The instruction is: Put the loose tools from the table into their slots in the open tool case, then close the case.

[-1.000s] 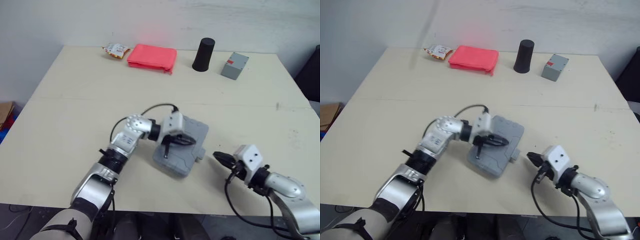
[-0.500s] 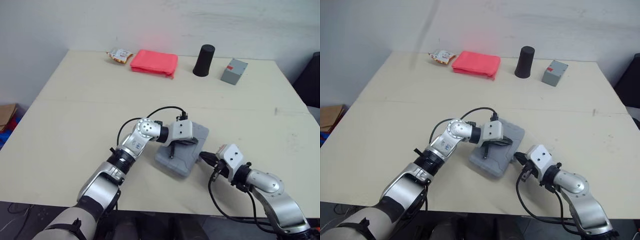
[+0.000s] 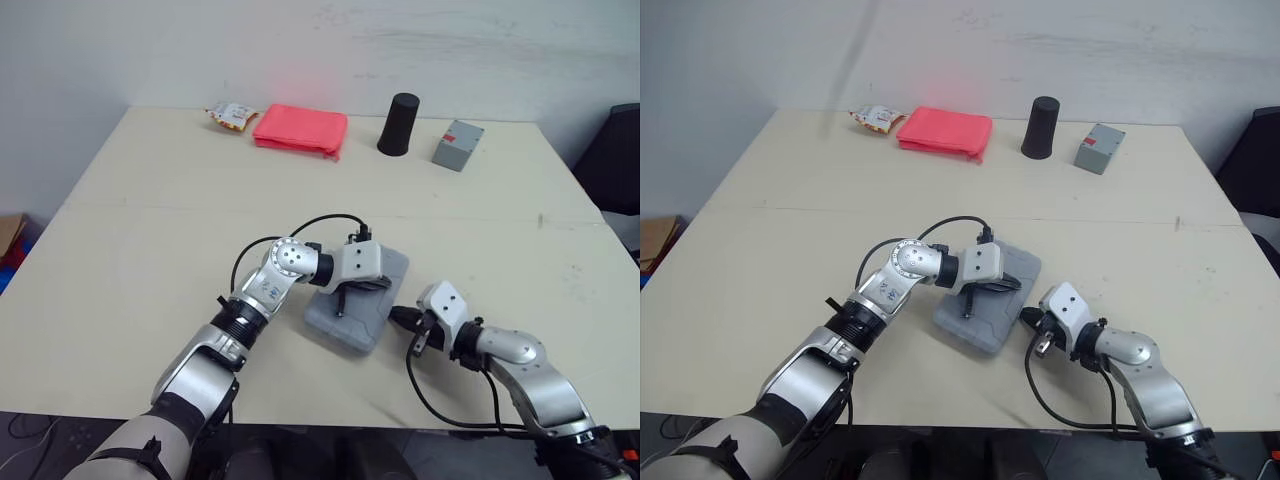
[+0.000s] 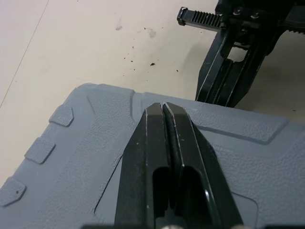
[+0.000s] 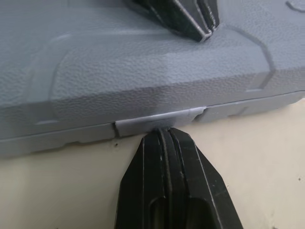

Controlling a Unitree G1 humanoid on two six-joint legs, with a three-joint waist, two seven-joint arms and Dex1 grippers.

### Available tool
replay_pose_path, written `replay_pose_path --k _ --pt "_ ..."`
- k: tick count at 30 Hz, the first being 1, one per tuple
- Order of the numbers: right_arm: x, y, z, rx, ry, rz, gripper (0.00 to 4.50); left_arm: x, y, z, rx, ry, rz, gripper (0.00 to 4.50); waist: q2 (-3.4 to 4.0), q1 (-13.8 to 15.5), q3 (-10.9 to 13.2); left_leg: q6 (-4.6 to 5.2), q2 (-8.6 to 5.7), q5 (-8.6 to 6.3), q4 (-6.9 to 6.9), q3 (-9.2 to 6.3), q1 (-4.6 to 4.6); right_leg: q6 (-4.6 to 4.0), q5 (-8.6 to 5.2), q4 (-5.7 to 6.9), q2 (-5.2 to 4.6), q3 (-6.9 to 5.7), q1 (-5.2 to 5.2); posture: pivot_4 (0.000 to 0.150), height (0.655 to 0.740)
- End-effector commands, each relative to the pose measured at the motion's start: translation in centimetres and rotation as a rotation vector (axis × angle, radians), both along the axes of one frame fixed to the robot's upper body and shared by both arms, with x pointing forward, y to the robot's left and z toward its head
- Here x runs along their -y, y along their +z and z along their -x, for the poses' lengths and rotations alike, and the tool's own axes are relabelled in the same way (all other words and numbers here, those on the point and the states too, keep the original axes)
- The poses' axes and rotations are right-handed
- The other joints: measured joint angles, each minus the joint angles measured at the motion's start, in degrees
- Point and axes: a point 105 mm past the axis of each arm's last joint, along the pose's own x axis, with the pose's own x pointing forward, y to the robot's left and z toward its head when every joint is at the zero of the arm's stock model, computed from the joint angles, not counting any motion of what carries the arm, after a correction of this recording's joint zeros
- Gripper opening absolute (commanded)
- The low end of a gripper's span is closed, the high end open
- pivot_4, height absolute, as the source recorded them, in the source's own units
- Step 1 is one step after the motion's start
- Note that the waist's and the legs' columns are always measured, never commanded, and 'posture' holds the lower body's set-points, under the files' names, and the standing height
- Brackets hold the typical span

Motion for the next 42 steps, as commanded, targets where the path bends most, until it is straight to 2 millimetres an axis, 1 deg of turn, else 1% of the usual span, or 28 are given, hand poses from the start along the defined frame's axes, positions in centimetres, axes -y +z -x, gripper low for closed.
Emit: replay_pose_path --k 1,3,5,7,10,11,13,14,15,17,18,20,22,24,26,27,28,30,31,33,37,38,39,42 --pt "-1.3 1.7 -1.3 0.089 0.066 -0.044 0.00 -2.1 -6.9 1.8 -0.175 0.008 -0.245 0.02 -0.07 -0.44 -0.05 -0.07 0.00 -0.04 0.00 0.00 0.00 0.00 0.00 -0.01 0.00 0.00 0.01 0.150 0.7400" --pt "-1.3 1.5 -1.4 0.086 0.089 -0.038 0.00 -2.2 -7.0 1.9 -0.180 -0.002 -0.258 0.02 -0.17 -0.81 -0.11 -0.07 0.01 -0.04 -0.01 0.00 0.02 0.00 0.00 -0.01 0.00 0.00 0.03 0.150 0.7400" --pt "-1.4 1.4 -1.2 0.094 0.177 0.002 0.00 -2.1 -6.9 1.8 -0.187 0.002 -0.251 0.02 -0.19 -0.87 -0.12 -0.13 0.01 -0.07 -0.04 0.00 0.09 0.00 0.00 -0.04 0.00 0.00 0.10 0.150 0.7400" --pt "-1.3 1.5 -1.1 0.081 0.228 0.020 0.00 -2.2 -6.9 1.7 -0.185 0.005 -0.252 0.02 -0.16 -0.86 -0.11 -0.15 0.02 -0.09 -0.03 0.01 0.12 -0.01 0.00 -0.06 0.00 0.00 0.12 0.150 0.7400" --pt "-1.1 2.1 -0.7 0.038 0.256 0.022 0.00 -2.2 -6.5 1.5 -0.166 0.003 -0.218 0.02 -0.15 -0.68 -0.11 -0.16 0.02 -0.10 -0.09 -0.01 0.08 -0.02 -0.01 -0.11 -0.01 -0.01 0.08 0.150 0.7400" --pt "-0.9 2.3 -0.8 0.044 0.248 0.027 0.00 -1.9 -5.9 1.4 -0.144 -0.003 -0.182 0.02 -0.15 -0.64 -0.11 -0.15 0.02 -0.10 -0.11 -0.01 0.06 -0.04 -0.02 -0.13 -0.01 -0.01 0.07 0.150 0.7400" --pt "-0.1 2.9 -0.7 0.076 0.228 0.055 0.00 -1.0 -3.5 1.7 -0.107 -0.053 -0.044 0.02 -0.01 -0.62 -0.06 -0.13 0.03 -0.09 -0.14 -0.02 0.02 -0.07 -0.04 -0.19 -0.01 -0.01 0.04 0.150 0.7400" --pt "0.2 3.0 -0.6 0.085 0.225 0.064 0.00 -0.8 -2.8 1.8 -0.094 -0.064 -0.004 0.02 0.11 -0.64 -0.03 -0.13 0.03 -0.09 -0.15 -0.01 -0.07 -0.07 -0.04 -0.21 -0.02 -0.01 -0.04 0.150 0.7400" --pt "0.8 3.5 -0.4 0.102 0.213 0.078 0.00 -0.7 -1.3 1.9 -0.071 -0.087 0.061 0.02 0.26 -0.60 0.03 -0.06 0.03 -0.04 -0.15 0.00 -0.12 -0.07 -0.04 -0.25 -0.02 0.00 -0.09 0.150 0.7400" --pt "1.9 4.3 0.3 0.138 0.202 0.108 0.00 -1.0 1.4 1.7 -0.011 -0.097 0.160 0.02 0.57 -0.32 0.22 -0.20 0.03 0.05 -0.21 0.01 -0.23 -0.05 -0.06 -0.36 0.00 -0.01 -0.19 0.150 0.7400" --pt "2.2 4.6 0.6 0.148 0.201 0.119 0.00 -1.2 2.1 1.7 0.006 -0.102 0.188 0.02 0.80 -0.04 0.36 -0.23 0.03 0.07 -0.22 -0.01 -0.46 -0.05 -0.06 -0.42 0.01 -0.04 -0.36 0.150 0.7400" --pt "3.5 5.2 1.8 0.147 0.209 0.156 0.00 -2.3 4.3 1.6 0.080 -0.112 0.250 0.02 1.01 0.58 0.53 -0.23 0.00 0.12 -0.13 0.04 -1.02 0.06 -0.07 -0.38 0.04 0.02 -0.91 0.150 0.7400" --pt "5.0 6.1 3.1 0.142 0.204 0.181 0.00 -3.8 6.9 1.7 0.173 -0.130 0.286 0.02 1.17 0.99 0.80 -0.24 0.02 0.19 0.11 0.09 -1.34 0.22 -0.16 -0.18 0.10 0.10 -1.27 0.150 0.7400" --pt "6.3 6.9 4.2 0.142 0.193 0.205 0.00 -5.3 8.9 1.6 0.213 -0.105 0.325 0.02 1.21 1.28 0.86 -0.23 0.01 0.20 0.20 0.09 -1.85 0.26 -0.19 -0.01 0.10 0.12 -1.79 0.150 0.7400" --pt "7.8 7.8 4.9 0.152 0.163 0.225 0.00 -7.5 10.2 0.9 0.225 -0.028 0.358 0.02 1.18 1.43 0.98 -0.22 0.01 0.20 0.30 0.12 -2.03 0.31 -0.21 0.08 0.09 0.12 -2.00 0.150 0.7400" --pt "8.4 8.2 5.1 0.159 0.143 0.226 0.00 -8.6 10.4 0.6 0.230 0.006 0.356 0.02 1.17 1.43 1.01 -0.22 0.00 0.20 0.33 0.12 -2.02 0.31 -0.21 0.10 0.09 0.13 -1.98 0.150 0.7400" --pt "9.0 8.6 5.4 0.150 0.119 0.212 0.00 -10.1 10.4 0.3 0.218 0.057 0.348 0.02 1.16 1.38 1.03 -0.21 0.01 0.19 0.42 0.12 -2.01 0.32 -0.21 0.14 0.09 0.13 -1.96 0.150 0.7400" --pt "10.0 9.1 5.8 0.157 0.094 0.212 0.65 -13.1 9.7 -0.2 0.157 0.168 0.327 0.51 1.16 1.07 1.05 -0.18 -0.01 0.21 0.46 0.13 -1.82 0.35 -0.19 0.17 0.09 0.16 -1.78 0.150 0.7400" --pt "10.4 9.3 6.0 0.168 0.093 0.229 0.93 -14.9 9.0 0.0 0.128 0.211 0.300 0.75 1.18 0.74 1.07 -0.17 -0.01 0.22 0.46 0.13 -1.76 0.36 -0.19 0.19 0.09 0.16 -1.70 0.150 0.7400" --pt "11.1 9.9 6.0 0.225 0.082 0.272 1.90 -17.6 8.1 0.4 0.124 0.302 0.250 1.66 1.17 0.31 1.17 -0.18 0.00 0.23 0.42 0.14 -1.61 0.35 -0.19 0.25 0.10 0.19 -1.62 0.150 0.7400" --pt "13.1 10.6 5.7 0.267 0.032 0.311 3.86 -20.9 7.7 2.4 0.034 0.435 0.214 3.43 0.88 0.47 1.78 -0.14 -0.05 0.33 0.46 0.10 -1.65 0.35 -0.19 0.43 0.03 0.14 -1.67 0.150 0.7400" --pt "13.6 10.9 5.6 0.280 0.017 0.314 4.43 -22.1 7.2 2.6 0.035 0.490 0.191 3.94 0.85 0.65 1.83 -0.11 -0.08 0.35 0.47 0.10 -1.68 0.37 -0.18 0.44 -0.01 0.13 -1.67 0.150 0.7400" --pt "14.0 11.1 5.5 0.284 0.004 0.314 4.50 -23.4 6.8 2.9 0.064 0.536 0.177 4.42 0.85 0.80 1.85 -0.09 -0.12 0.36 0.47 0.08 -1.68 0.38 -0.17 0.44 -0.05 0.12 -1.67 0.150 0.7400" --pt "14.6 11.7 5.1 0.311 -0.007 0.329 4.50 -26.5 5.8 3.2 0.086 0.683 0.211 4.47 0.90 0.77 1.88 -0.06 -0.18 0.36 0.45 0.07 -1.66 0.38 -0.17 0.42 -0.12 0.13 -1.66 0.150 0.7400"
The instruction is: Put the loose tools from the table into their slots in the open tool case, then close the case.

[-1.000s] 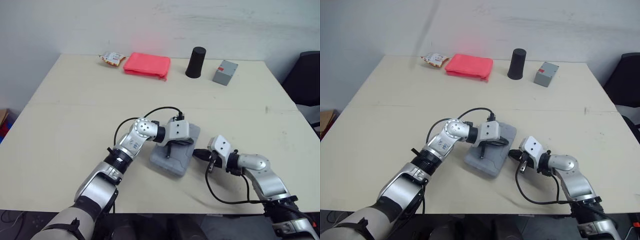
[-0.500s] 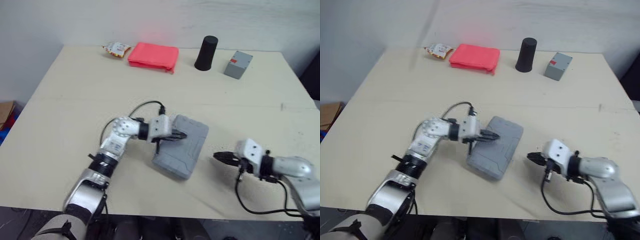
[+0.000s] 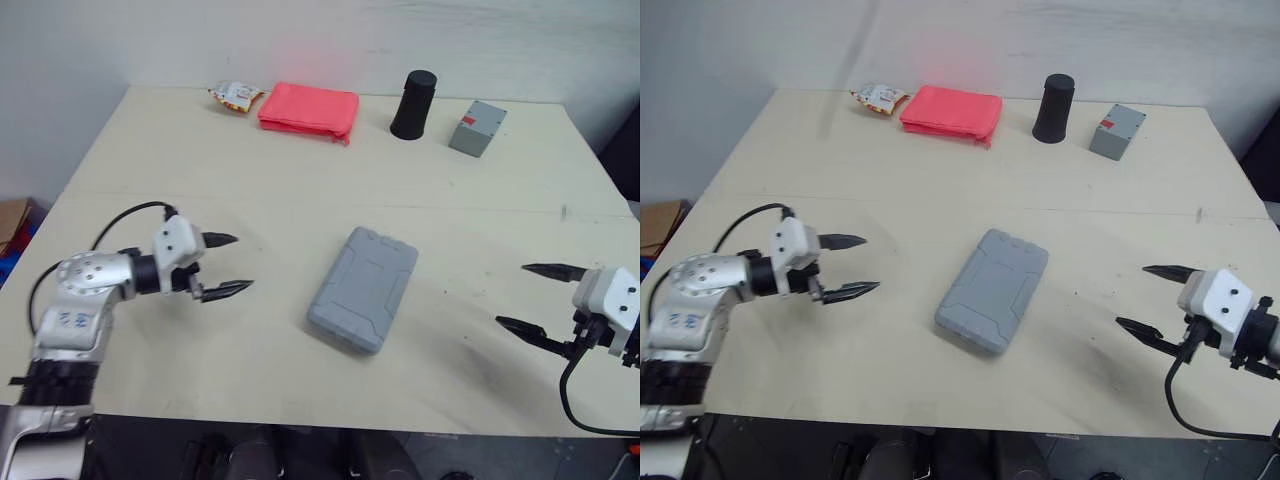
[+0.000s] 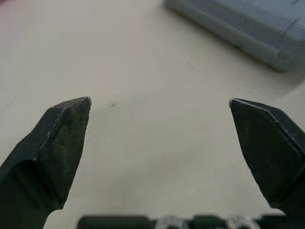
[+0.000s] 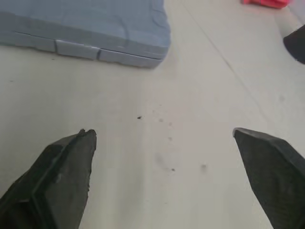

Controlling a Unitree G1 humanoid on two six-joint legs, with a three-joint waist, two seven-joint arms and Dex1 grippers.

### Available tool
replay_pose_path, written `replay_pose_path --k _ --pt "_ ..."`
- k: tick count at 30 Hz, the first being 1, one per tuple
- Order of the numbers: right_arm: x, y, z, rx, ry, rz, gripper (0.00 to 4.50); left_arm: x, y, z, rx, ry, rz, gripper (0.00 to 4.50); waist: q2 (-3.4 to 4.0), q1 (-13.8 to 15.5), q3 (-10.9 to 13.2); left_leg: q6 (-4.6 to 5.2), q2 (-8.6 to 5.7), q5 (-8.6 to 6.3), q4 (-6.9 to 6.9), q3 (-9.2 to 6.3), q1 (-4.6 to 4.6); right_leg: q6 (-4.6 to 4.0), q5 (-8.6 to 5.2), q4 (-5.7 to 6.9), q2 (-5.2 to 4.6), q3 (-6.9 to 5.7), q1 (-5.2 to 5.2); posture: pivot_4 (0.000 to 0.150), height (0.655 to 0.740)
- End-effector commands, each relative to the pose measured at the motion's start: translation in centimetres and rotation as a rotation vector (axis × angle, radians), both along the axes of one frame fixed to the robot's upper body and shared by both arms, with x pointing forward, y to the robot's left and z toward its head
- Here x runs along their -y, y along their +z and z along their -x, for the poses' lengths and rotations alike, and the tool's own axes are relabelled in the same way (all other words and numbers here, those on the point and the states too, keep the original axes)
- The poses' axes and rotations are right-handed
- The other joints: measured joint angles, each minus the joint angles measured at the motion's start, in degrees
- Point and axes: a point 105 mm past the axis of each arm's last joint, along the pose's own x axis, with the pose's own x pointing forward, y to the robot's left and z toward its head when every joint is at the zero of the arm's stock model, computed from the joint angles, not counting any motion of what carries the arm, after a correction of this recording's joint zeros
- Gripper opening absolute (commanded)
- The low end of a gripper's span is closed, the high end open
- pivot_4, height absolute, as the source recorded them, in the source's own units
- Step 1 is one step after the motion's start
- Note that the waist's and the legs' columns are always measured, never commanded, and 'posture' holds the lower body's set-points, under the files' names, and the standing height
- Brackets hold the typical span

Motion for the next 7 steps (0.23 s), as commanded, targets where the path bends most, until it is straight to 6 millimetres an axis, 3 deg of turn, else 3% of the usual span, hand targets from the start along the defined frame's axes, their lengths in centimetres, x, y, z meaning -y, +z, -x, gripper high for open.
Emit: replay_pose_path --k 1,4,7 --pt "0.9 1.8 -0.4 0.069 -0.012 0.040 4.50 -3.0 0.0 0.3 0.058 0.140 0.020 4.47 0.01 0.02 0.04 0.00 0.00 0.00 -0.01 0.00 0.00 0.00 0.00 0.00 0.00 -0.01 -0.01 0.150 0.7400" --pt "0.6 2.5 -1.3 0.101 0.000 0.050 4.50 -4.3 -1.3 0.8 0.034 0.177 -0.005 4.47 0.06 -0.11 0.15 0.03 -0.01 0.01 -0.01 0.00 -0.01 -0.02 0.02 0.02 -0.02 -0.01 -0.04 0.150 0.7400" --pt "-0.4 2.6 -2.3 0.122 0.024 0.038 4.50 -3.9 -1.2 0.8 0.056 0.161 0.007 4.47 0.04 -0.16 0.17 0.03 0.02 0.01 -0.03 0.00 -0.01 -0.08 0.07 0.04 -0.01 -0.03 -0.07 0.150 0.7400"
